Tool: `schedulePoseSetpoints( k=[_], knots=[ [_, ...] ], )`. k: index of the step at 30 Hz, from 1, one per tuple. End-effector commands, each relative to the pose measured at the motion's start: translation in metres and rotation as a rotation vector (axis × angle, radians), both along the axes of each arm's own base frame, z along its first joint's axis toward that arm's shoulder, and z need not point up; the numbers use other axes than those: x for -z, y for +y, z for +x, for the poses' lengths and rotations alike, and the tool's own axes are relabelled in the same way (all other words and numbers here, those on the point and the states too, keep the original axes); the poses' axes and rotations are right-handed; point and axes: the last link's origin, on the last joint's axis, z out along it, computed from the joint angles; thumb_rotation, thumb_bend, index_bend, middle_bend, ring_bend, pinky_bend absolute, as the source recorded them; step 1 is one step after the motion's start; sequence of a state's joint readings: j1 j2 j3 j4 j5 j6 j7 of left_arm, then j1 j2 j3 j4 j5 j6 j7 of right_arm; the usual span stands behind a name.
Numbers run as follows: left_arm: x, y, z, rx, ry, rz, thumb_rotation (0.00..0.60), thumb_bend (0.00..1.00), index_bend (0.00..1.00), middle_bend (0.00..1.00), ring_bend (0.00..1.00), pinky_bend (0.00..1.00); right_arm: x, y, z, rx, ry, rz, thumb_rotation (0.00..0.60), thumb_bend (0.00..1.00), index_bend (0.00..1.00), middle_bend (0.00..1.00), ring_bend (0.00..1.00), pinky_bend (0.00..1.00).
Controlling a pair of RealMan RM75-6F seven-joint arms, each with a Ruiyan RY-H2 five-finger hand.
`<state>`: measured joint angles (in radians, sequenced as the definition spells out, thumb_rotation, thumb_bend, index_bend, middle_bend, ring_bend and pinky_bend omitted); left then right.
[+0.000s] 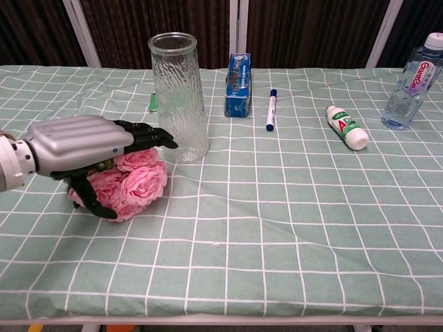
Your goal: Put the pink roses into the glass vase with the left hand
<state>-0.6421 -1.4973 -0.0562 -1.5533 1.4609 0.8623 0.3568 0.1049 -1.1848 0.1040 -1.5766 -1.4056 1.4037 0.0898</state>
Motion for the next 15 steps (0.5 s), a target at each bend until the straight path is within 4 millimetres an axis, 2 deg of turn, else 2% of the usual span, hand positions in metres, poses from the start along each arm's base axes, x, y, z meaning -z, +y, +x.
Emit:
schedulePoseSetpoints(
  k=[1,5,9,15],
  knots=[
    [0.002,0.0023,0.0026,0.006,0.002,-0.007,0.6,0.0,0.06,0.0,0.0,0.12,0.0014,-0.0005,0.0006,-0.004,-0.002,0.004,0.6,0.22,0.0,0.0,0.0,0.0],
    [0.0034,0.006,0.007,0.021,0.007,-0.014,0.6,0.0,0.06,0.01,0.0,0.12,0.0014,-0.0005,0.0001,-0.004,-0.005,0.001,0.6,0.22,0.0,0.0,0.0,0.0],
    [0.005,0.0084,0.0082,0.019,0.016,-0.017,0.6,0.0,0.11,0.09,0.0,0.12,0.0006,0.0003,-0.0025,0.004,-0.006,-0.001,0.6,0.22,0.0,0.0,0.0,0.0],
    [0.008,0.0097,0.0045,0.002,0.06,-0.03,0.6,0.0,0.18,0.15,0.0,0.13,0.0008,0.0017,-0.0056,0.012,-0.007,0.0,0.6,0.22,0.0,0.0,0.0,0.0]
  ],
)
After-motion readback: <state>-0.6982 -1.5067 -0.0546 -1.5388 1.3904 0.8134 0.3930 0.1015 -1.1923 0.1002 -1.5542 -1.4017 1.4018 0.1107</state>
